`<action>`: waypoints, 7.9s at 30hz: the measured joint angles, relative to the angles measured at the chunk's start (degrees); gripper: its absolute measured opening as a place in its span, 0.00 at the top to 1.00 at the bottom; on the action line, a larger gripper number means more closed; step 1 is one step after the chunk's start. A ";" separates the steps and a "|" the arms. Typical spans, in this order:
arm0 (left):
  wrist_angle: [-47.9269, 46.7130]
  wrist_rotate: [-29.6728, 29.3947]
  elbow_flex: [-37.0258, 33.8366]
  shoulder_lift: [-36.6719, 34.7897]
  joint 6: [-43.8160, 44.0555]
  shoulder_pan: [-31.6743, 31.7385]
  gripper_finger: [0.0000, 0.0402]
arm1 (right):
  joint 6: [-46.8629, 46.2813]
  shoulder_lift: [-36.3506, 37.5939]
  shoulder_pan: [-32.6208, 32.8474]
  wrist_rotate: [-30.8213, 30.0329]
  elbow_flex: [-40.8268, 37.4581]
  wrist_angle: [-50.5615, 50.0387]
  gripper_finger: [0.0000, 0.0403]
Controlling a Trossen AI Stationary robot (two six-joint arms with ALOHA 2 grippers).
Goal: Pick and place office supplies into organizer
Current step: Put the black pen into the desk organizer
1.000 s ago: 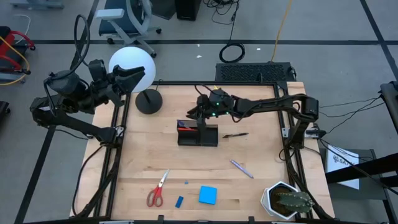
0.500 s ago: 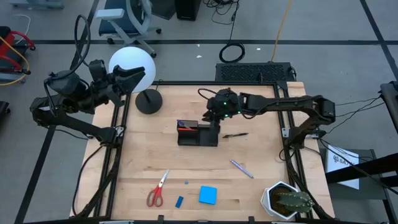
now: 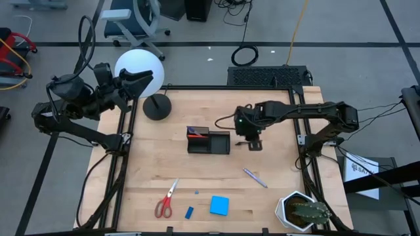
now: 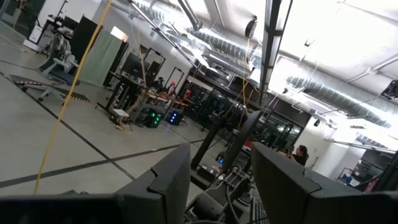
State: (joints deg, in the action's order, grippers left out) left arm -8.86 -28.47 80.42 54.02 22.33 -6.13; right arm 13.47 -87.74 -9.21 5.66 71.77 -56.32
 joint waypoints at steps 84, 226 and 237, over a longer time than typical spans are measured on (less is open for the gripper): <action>0.03 0.00 0.01 -0.01 -0.02 -0.02 0.57 | 7.08 -4.33 -4.24 1.62 -23.98 21.73 0.94; 16.87 31.59 0.04 30.28 7.24 14.45 0.57 | -43.89 16.04 -2.32 15.35 -14.49 85.30 0.94; 18.65 33.35 0.02 30.36 7.55 15.02 0.79 | -43.77 16.04 -2.34 15.15 -14.49 85.21 0.94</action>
State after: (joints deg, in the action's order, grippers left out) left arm 9.79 4.88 80.44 84.38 29.88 8.88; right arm -30.30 -71.70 -11.55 20.81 57.28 28.89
